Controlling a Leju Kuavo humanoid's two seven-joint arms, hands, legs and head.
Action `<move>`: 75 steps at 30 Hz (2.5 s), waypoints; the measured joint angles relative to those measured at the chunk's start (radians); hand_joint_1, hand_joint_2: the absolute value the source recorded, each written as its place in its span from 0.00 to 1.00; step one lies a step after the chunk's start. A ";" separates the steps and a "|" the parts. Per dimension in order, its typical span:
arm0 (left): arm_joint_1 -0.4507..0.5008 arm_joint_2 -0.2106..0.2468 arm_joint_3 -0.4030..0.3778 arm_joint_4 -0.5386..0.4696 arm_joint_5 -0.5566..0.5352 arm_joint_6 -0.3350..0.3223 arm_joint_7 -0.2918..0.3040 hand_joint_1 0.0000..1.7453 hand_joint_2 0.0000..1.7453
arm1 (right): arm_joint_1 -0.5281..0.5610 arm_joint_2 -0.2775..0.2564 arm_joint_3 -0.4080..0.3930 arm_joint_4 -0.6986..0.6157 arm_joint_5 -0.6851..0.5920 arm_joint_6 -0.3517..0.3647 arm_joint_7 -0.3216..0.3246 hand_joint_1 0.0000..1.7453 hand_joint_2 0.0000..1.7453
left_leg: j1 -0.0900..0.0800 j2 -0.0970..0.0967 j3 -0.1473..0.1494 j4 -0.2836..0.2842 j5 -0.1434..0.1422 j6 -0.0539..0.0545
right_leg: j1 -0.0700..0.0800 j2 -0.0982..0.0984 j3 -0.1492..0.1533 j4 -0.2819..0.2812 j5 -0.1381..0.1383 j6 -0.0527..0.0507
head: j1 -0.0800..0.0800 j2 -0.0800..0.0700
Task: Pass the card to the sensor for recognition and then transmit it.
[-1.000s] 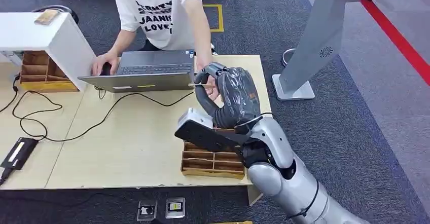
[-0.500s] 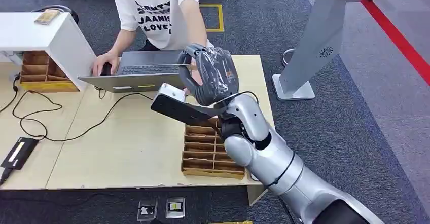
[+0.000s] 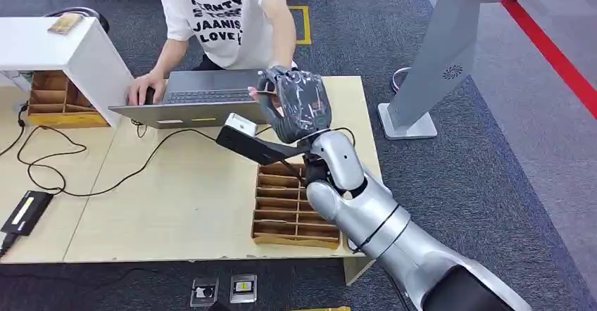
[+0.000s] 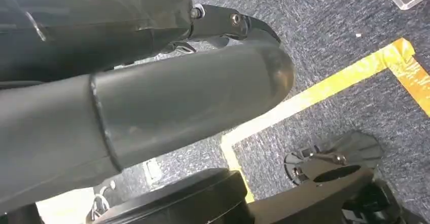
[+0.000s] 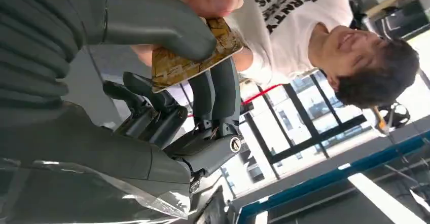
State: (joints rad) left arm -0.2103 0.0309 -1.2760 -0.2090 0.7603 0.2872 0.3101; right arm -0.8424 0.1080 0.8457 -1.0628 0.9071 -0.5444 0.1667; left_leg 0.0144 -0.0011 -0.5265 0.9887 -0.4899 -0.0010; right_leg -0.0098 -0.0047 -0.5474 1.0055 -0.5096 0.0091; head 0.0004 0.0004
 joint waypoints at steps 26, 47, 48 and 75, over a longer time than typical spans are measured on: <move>-0.017 0.000 -0.023 0.000 -0.013 -0.018 0.015 0.00 0.00 | 0.012 -0.010 0.000 0.036 0.035 0.026 0.063 0.00 1.00 | 0.000 0.001 0.000 0.000 0.000 0.000 | 0.000 0.001 0.000 0.000 0.000 0.000 | 0.000 0.000; -0.001 0.002 -0.026 0.000 0.034 0.008 -0.001 0.00 0.00 | 0.168 -0.063 -0.026 -0.217 -0.079 -0.113 0.035 0.00 1.00 | 0.000 0.002 0.001 0.000 0.000 0.000 | 0.000 0.001 0.000 0.000 0.000 0.000 | 0.000 0.000; 0.002 0.002 -0.026 0.000 0.041 0.011 -0.004 0.00 0.00 | 0.184 -0.067 -0.029 -0.232 -0.095 -0.124 0.020 0.00 1.00 | 0.000 0.002 0.001 0.000 0.000 0.000 | 0.000 0.001 0.000 0.000 0.000 0.000 | 0.000 0.000; 0.054 0.011 -0.022 0.001 0.120 0.045 -0.031 0.00 0.00 | 0.624 -0.147 -0.253 -0.544 -0.388 -0.155 -0.251 0.00 1.00 | 0.000 0.003 0.001 0.000 -0.001 0.000 | 0.000 0.002 -0.001 -0.001 0.000 0.000 | 0.000 0.000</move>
State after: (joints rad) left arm -0.1564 0.0423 -1.2982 -0.2079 0.8804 0.3326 0.2793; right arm -0.2188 -0.0389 0.5928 -1.6068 0.5196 -0.6992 -0.0843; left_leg 0.0143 0.0016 -0.5259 0.9886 -0.4909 -0.0011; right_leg -0.0099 -0.0030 -0.5480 1.0050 -0.5093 0.0094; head 0.0008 0.0004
